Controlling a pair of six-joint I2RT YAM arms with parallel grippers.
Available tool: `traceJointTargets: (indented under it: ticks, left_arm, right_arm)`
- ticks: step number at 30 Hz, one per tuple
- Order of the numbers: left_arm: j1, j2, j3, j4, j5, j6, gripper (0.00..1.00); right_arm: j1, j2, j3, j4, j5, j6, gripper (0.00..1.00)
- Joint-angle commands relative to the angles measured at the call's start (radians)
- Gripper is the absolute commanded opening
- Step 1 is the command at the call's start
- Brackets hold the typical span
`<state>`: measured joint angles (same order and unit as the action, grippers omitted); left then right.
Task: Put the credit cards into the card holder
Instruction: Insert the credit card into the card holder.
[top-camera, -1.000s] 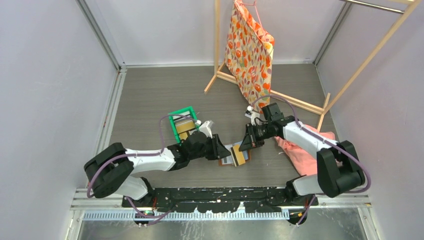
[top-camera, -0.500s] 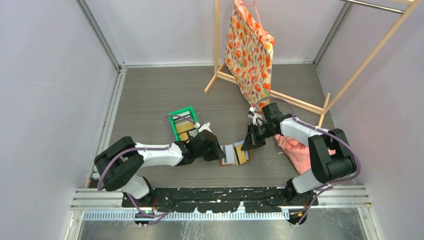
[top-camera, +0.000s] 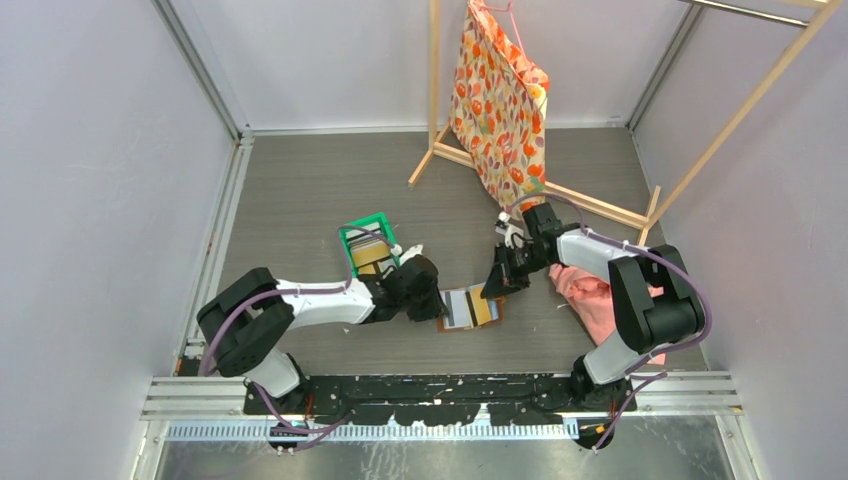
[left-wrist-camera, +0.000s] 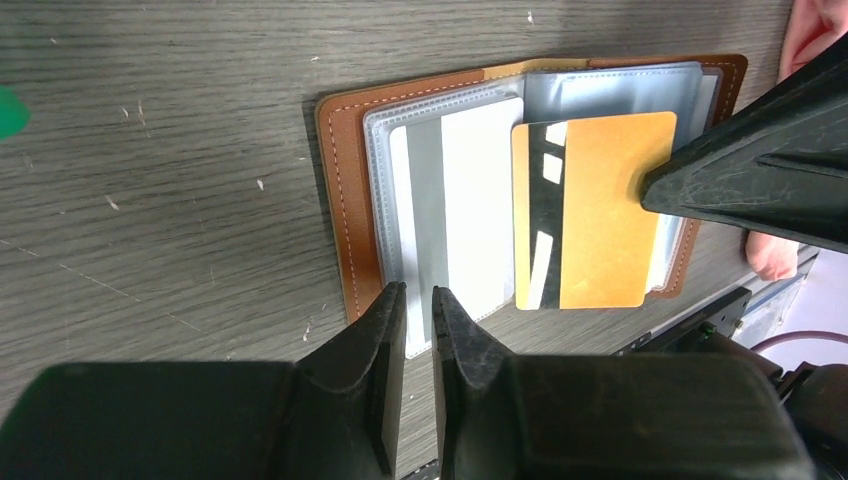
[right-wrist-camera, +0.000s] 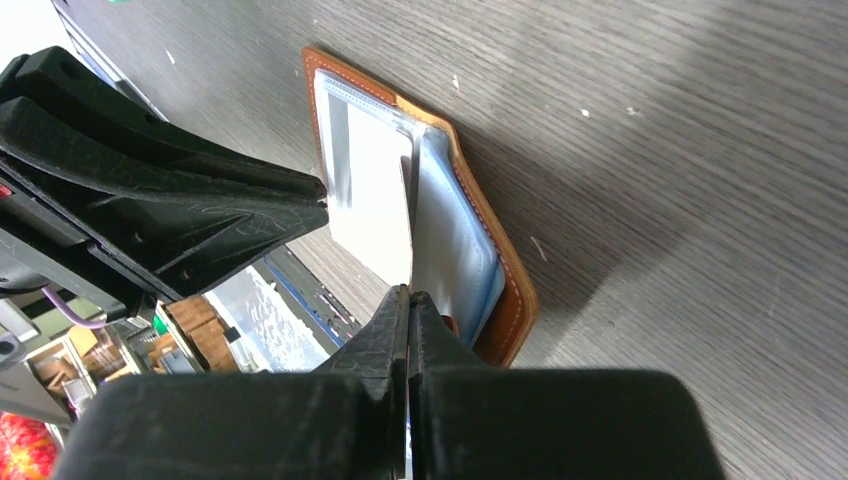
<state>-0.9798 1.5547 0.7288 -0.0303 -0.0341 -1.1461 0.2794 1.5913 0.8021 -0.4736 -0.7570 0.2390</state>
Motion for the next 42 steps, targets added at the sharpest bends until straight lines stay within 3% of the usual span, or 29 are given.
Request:
traceJointTargets:
  ticks: [1, 42]
  left_arm:
    - [0.008, 0.019, 0.049, -0.059, -0.005, -0.009, 0.17]
    - [0.05, 0.061, 0.055, -0.038, 0.103, -0.001, 0.17]
  right_arm:
    - [-0.009, -0.005, 0.035, 0.008, 0.014, -0.005, 0.01]
    - [0.022, 0.076, 0.088, -0.068, 0.054, -0.053, 0.01]
